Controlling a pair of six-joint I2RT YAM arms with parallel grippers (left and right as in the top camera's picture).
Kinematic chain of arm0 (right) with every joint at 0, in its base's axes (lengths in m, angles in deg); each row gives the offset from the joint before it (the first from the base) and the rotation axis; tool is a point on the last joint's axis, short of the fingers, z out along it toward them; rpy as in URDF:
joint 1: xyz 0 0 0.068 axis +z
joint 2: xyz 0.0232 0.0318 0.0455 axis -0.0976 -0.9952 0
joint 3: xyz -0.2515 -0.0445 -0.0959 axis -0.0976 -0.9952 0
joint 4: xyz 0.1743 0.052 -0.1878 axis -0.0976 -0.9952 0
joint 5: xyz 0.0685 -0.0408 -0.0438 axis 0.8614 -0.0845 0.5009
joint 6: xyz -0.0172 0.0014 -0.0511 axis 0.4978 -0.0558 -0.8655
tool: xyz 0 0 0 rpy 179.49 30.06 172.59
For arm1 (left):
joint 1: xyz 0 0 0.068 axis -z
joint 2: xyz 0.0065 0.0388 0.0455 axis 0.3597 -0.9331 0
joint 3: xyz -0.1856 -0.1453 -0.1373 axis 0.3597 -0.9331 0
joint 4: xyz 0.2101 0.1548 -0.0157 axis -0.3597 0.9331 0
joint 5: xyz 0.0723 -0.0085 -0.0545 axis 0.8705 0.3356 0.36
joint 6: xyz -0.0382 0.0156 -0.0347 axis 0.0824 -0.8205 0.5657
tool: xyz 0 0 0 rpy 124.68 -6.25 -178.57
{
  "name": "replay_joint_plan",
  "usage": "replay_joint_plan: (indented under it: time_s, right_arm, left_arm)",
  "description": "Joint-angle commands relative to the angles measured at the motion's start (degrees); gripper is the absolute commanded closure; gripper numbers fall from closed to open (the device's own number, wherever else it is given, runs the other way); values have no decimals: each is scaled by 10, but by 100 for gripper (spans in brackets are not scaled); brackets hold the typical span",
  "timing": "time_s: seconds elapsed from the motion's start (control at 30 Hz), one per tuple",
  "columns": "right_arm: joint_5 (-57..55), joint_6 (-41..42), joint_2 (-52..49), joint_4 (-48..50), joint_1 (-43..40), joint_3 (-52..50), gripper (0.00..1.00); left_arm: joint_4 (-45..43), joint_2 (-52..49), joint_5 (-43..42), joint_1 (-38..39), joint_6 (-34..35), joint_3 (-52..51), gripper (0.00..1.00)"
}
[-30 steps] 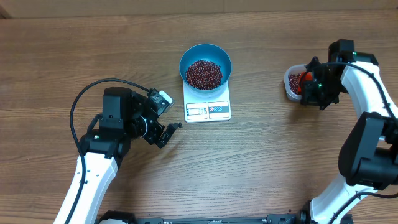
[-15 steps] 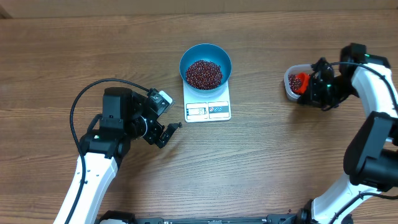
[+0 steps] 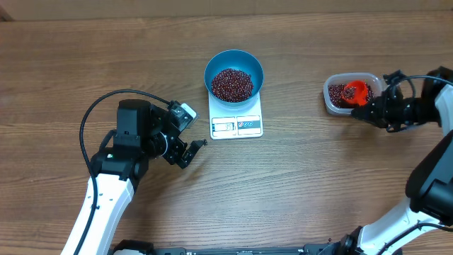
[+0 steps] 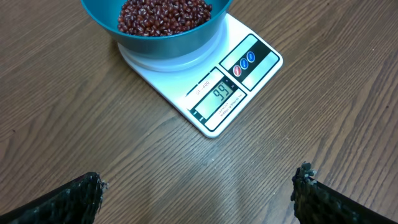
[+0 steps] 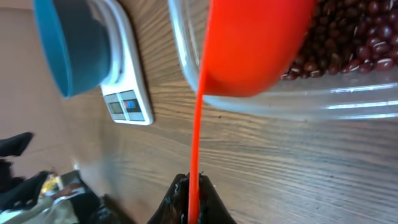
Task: Scoop item into bowl and weigh 150g on scale
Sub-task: 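Move the scoop over the teal bowl and pour beans in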
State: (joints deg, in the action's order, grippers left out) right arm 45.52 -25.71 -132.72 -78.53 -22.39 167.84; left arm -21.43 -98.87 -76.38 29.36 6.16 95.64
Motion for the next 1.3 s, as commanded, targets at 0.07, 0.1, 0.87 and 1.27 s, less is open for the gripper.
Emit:
replay_joint_plan:
  time_s: [0.07,0.1,0.87,1.27]
  right_arm:
    - [47,-49,19,-19,-17,2,96]
    - [47,-49,28,-25,-17,7,96]
    - [145,89,68,85,277,47,96]
    - [40,274,68,269,410,47,96]
  left_arm:
    - [-2,0,2,1,5,0,0]
    - [-2,0,2,1,5,0,0]
    - [-2,0,2,1,6,0,0]
    - [-2,0,2,1,5,0,1]
